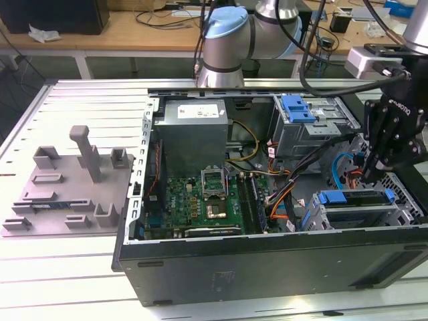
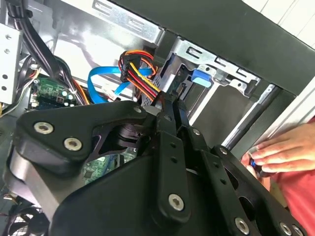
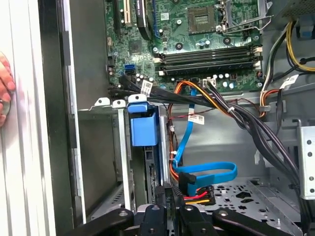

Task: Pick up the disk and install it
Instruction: 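Insert the first disk wire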

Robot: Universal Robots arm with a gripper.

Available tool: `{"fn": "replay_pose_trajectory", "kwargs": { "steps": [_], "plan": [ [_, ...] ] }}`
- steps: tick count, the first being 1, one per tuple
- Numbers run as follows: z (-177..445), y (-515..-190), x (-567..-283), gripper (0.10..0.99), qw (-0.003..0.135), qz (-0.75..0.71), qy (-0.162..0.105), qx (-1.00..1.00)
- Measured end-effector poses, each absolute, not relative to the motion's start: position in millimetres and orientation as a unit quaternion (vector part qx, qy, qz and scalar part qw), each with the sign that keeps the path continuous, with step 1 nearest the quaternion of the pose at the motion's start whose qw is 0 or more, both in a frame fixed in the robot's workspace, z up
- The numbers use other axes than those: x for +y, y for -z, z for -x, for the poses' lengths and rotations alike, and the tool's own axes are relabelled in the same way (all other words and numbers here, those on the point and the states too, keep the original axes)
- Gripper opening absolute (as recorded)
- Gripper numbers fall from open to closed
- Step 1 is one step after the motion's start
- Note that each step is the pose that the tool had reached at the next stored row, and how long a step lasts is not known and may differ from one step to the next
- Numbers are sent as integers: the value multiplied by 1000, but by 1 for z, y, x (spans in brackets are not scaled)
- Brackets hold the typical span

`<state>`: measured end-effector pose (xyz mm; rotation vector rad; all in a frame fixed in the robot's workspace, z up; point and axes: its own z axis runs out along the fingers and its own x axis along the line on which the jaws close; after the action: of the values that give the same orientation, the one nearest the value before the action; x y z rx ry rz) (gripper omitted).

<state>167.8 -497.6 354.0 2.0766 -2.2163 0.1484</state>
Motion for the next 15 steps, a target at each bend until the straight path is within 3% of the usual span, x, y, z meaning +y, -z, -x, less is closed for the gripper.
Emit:
{"fn": "replay_pose_trajectory", "kwargs": {
  "steps": [15],
  "plan": [
    [-167, -354, -518, 165, 27, -695, -32, -717]
  ]
}}
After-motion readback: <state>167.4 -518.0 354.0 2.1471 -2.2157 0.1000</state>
